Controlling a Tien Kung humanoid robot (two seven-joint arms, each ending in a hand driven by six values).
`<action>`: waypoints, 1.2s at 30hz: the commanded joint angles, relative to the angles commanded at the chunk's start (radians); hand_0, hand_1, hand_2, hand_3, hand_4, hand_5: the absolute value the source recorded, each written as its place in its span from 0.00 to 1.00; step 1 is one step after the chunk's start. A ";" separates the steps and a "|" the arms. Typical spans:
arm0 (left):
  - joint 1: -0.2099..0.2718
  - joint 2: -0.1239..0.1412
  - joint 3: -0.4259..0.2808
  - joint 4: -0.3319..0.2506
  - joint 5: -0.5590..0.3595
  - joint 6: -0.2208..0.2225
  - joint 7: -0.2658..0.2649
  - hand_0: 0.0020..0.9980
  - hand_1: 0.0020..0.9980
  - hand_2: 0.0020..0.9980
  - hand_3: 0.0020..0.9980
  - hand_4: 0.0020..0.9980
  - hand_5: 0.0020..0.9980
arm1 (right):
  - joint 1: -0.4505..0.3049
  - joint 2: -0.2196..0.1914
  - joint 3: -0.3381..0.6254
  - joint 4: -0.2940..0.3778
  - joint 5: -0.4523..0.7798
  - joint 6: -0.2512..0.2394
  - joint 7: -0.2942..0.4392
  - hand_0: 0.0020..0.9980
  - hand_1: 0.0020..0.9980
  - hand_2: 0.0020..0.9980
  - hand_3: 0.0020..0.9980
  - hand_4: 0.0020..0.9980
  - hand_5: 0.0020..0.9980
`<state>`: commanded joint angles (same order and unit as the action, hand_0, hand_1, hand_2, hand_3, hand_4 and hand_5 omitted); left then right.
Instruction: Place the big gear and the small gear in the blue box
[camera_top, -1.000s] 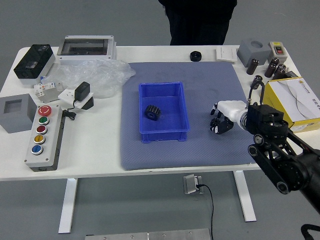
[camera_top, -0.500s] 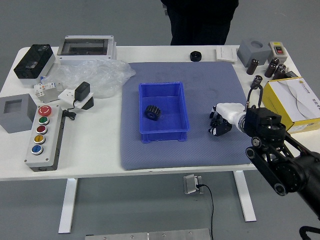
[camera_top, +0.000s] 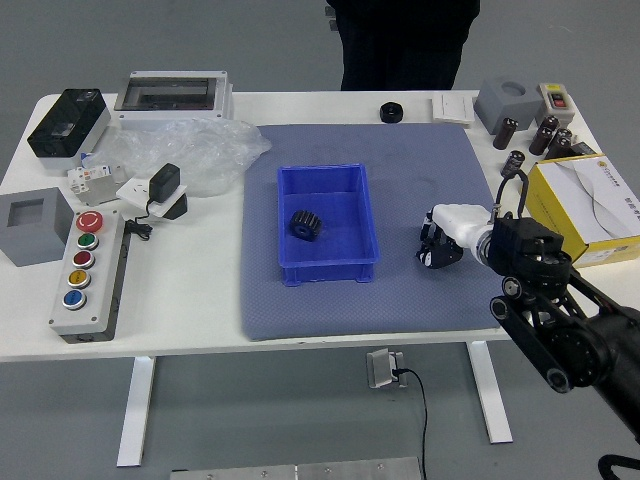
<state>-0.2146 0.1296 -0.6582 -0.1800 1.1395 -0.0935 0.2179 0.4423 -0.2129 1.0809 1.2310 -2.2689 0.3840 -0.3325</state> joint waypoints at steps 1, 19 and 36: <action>0.000 0.000 0.000 0.000 0.000 0.000 0.000 0.78 0.75 0.74 0.69 0.58 0.23 | 0.000 0.000 0.000 -0.001 0.000 -0.001 0.000 0.59 0.48 0.48 0.58 0.57 0.27; -0.001 0.001 -0.001 0.000 -0.001 0.001 -0.001 0.78 0.75 0.74 0.69 0.58 0.23 | 0.001 -0.005 0.009 0.000 0.000 -0.018 0.001 0.57 0.46 0.46 0.55 0.49 0.25; -0.001 0.008 -0.007 0.000 0.000 0.002 0.001 0.78 0.75 0.74 0.69 0.57 0.23 | 0.088 -0.050 0.040 0.151 0.000 0.004 -0.007 0.57 0.45 0.45 0.54 0.46 0.25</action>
<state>-0.2159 0.1373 -0.6652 -0.1800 1.1390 -0.0919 0.2185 0.5299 -0.2628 1.1204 1.3821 -2.2689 0.3875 -0.3393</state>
